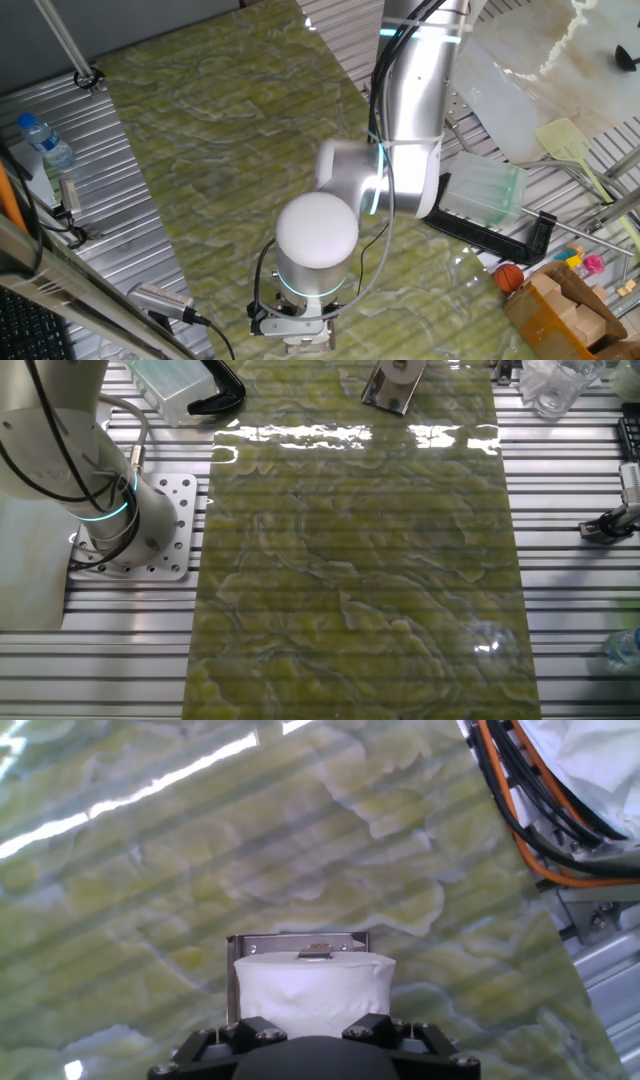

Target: Take the roll of paper down from the shelf

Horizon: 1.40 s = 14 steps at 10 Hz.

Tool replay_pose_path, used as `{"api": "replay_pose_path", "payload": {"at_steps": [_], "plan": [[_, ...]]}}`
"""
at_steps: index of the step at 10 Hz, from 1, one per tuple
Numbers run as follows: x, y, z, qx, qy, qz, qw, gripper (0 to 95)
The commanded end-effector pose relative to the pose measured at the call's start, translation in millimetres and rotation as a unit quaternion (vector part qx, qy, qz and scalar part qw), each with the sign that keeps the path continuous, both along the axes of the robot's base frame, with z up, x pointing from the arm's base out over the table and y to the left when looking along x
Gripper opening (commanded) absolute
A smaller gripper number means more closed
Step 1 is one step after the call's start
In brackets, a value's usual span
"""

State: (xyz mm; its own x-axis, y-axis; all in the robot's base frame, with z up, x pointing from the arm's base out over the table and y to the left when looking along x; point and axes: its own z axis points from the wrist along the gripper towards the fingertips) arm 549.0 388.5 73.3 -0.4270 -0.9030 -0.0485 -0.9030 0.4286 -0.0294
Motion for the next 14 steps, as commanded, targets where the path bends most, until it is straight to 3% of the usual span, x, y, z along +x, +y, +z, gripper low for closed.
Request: {"api": "replay_pose_path", "payload": {"at_steps": [1,7,14], "plan": [[0.1,0.5,-0.7,-0.006,-0.001,-0.007,1.0000,0.0],[-4.3,-27.1,8.5,-0.007,0.002,0.021,0.9998,0.0],[-31.3,-59.9,14.8,-0.008,0.003,0.047,0.9989,0.0]]}}
